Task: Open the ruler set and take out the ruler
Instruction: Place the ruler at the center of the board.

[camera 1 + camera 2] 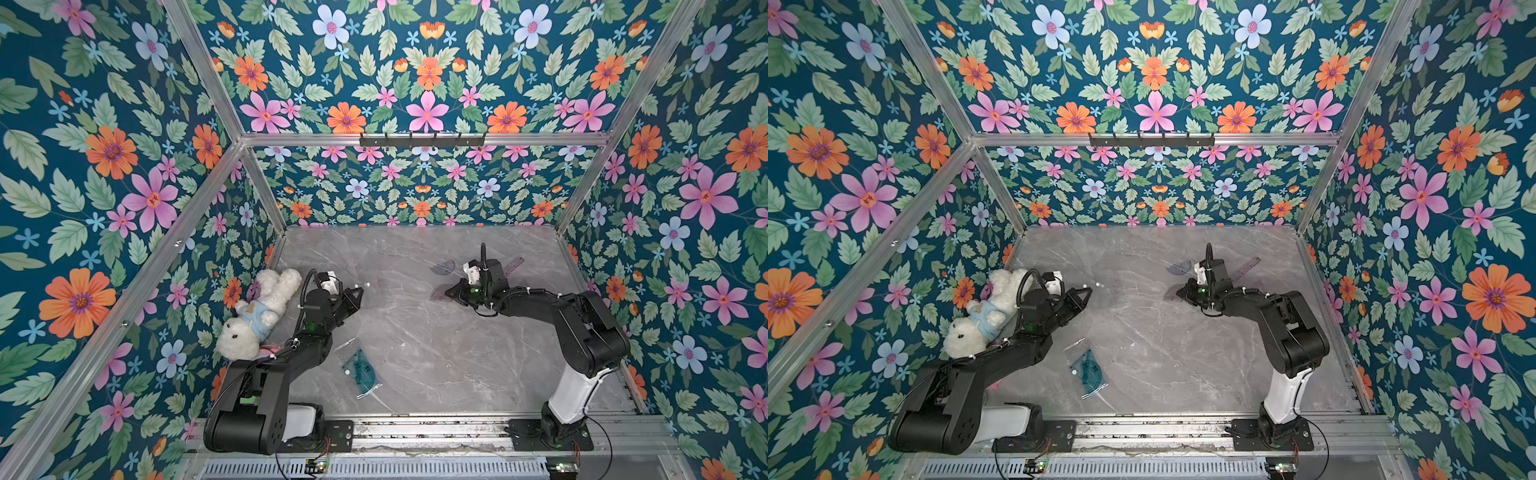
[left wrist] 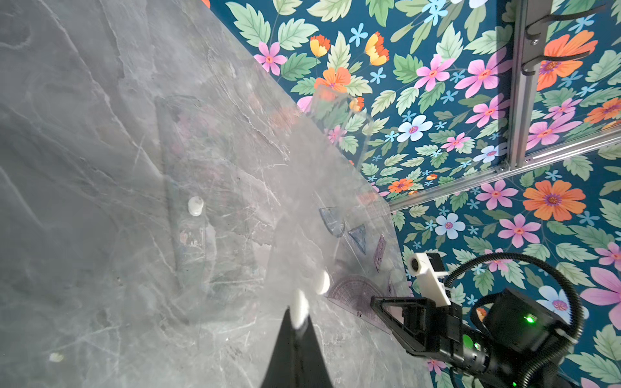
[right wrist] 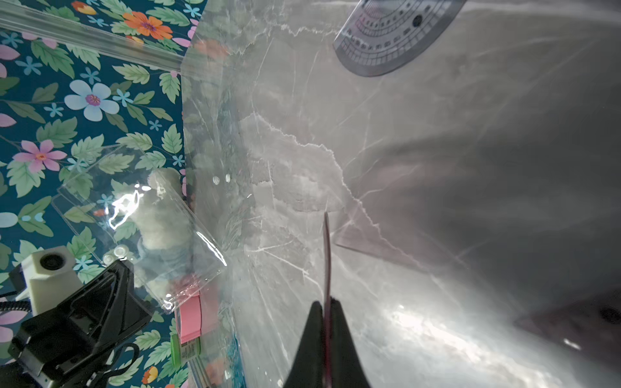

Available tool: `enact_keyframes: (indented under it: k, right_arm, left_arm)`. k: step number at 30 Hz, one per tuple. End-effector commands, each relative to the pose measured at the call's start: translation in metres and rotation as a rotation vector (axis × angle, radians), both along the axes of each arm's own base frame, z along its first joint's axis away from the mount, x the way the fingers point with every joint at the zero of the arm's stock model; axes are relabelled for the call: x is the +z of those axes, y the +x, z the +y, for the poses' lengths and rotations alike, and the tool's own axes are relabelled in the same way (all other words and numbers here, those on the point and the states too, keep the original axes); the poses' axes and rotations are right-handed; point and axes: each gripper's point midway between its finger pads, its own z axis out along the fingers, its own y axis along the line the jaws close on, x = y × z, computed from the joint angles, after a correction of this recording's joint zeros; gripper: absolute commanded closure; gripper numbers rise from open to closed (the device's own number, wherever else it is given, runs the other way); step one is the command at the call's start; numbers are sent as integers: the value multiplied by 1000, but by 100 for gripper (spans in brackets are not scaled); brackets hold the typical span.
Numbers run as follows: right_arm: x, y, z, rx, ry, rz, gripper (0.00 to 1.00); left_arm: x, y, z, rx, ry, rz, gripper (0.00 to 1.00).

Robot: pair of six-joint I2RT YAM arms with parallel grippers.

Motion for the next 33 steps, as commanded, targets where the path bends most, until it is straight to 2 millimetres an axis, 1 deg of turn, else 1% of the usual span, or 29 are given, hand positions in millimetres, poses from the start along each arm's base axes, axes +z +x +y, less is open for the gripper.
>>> enact_keyframes:
  k: [1,7,16,17,18,21,22,26,33]
  right_arm:
    - [8,7,6,6,55,-28,100]
    - [-3,7,8,11,62,-9,100]
    - [-12,6,6,6,49,10,100]
    - [-14,5,5,3,45,13,99]
    - [-14,5,4,3,40,13,95]
    - [-15,3,2,1,22,11,77]
    - [-16,3,1,1,16,12,74]
    - [-15,2,-2,-4,-3,8,68]
    - [-19,-4,-11,-19,-61,9,64]
  left_arm:
    - [13,5,-4,-19,-25,-57,100]
    - [10,8,-3,-18,-35,-55,100]
    - [7,13,0,-10,-20,-47,100]
    - [7,13,0,-10,-19,-47,100]
    - [7,13,0,-9,-16,-46,100]
    - [6,14,1,-10,-8,-44,100]
    - [6,14,0,-11,-6,-44,100]
    - [3,15,1,-8,0,-37,100]
    - [1,16,5,6,19,-31,100]
